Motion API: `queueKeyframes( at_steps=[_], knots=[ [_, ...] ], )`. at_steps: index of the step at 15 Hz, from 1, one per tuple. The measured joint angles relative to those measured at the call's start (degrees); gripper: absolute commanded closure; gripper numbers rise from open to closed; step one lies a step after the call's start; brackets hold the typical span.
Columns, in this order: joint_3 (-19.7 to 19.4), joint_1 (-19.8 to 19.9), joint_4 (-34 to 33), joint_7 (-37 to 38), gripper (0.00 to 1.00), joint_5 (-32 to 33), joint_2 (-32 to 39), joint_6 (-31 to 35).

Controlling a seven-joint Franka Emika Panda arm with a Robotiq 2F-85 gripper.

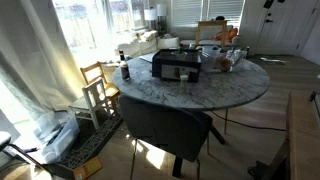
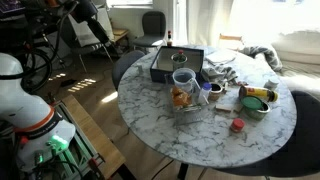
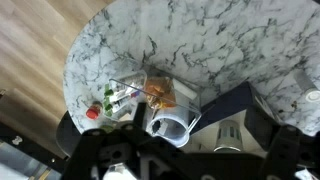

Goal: Take the gloves out of the jar

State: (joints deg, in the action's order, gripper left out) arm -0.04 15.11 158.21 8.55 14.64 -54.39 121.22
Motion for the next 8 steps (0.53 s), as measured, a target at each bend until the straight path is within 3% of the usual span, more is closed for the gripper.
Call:
queueKeyframes(
  at_steps=[8],
  knots=[
    [0.0,0.0,1.21,0.0,0.0,0.0,0.46,-0.01]
  ],
)
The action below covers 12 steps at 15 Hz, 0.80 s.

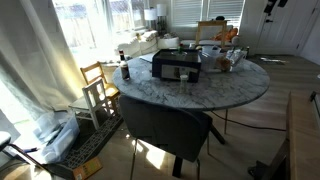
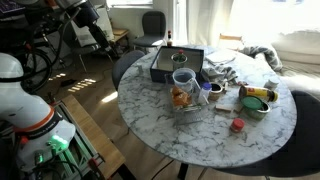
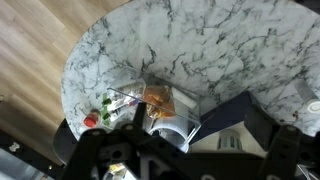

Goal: Take the gloves out of the jar

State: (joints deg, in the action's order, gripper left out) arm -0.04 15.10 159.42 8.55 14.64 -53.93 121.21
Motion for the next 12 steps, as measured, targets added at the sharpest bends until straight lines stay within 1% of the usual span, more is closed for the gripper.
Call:
queueKeyframes(
  at_steps=[5,6,8,12],
  knots=[
    [0.0,0.0,-0.27,0.13,0.0,-0.08,0.17,-0.24],
    [-0.01,0.07,-1.01,1.24,0.0,-0.41,0.86,-0.99],
    [-0.08,0.42,-3.48,4.46,0.0,-1.27,4.37,-1.92],
    [-1.13,1.96,-9.89,9.37,0.0,-2.76,16.17,-1.92]
  ],
)
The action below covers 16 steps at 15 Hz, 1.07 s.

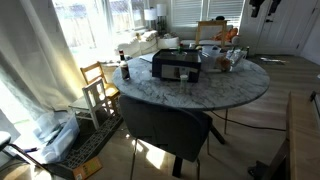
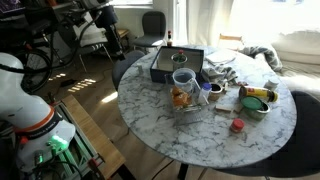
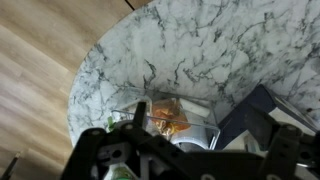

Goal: Take the gloves out of the jar

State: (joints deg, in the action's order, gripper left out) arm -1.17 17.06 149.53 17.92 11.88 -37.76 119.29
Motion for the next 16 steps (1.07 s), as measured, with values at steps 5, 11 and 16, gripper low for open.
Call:
queueKeyframes(
  at_steps=[5,11,16],
  knots=[
    [-4.14,1.79,-9.91,4.21,0.0,-2.44,16.1,0.0],
    [-11.85,3.39,-25.51,7.32,0.0,-7.31,35.37,-0.29],
    [-14.95,3.5,-36.65,11.51,0.0,-12.97,46.32,-3.46]
  ],
)
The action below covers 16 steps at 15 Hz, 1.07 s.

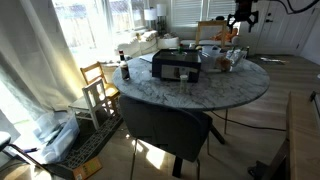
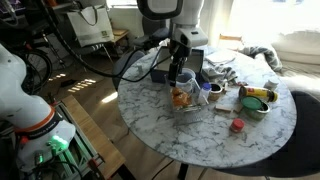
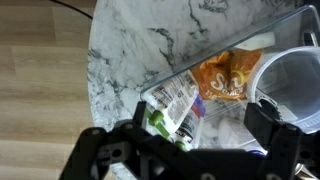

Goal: Take the gloves out of the jar

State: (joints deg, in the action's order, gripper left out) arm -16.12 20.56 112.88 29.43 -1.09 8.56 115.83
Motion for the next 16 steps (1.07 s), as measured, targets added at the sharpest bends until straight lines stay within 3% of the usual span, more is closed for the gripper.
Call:
queueKeyframes(
  at_steps=[8,12,16],
  knots=[
    [-0.18,-0.51,-1.72,2.44,0.0,-1.05,0.83,-0.87],
    [-0.18,-2.04,-1.69,10.71,0.0,-1.89,0.69,0.63],
    [-0.18,-3.49,-0.05,19.92,0.0,-1.89,0.66,8.54]
  ],
)
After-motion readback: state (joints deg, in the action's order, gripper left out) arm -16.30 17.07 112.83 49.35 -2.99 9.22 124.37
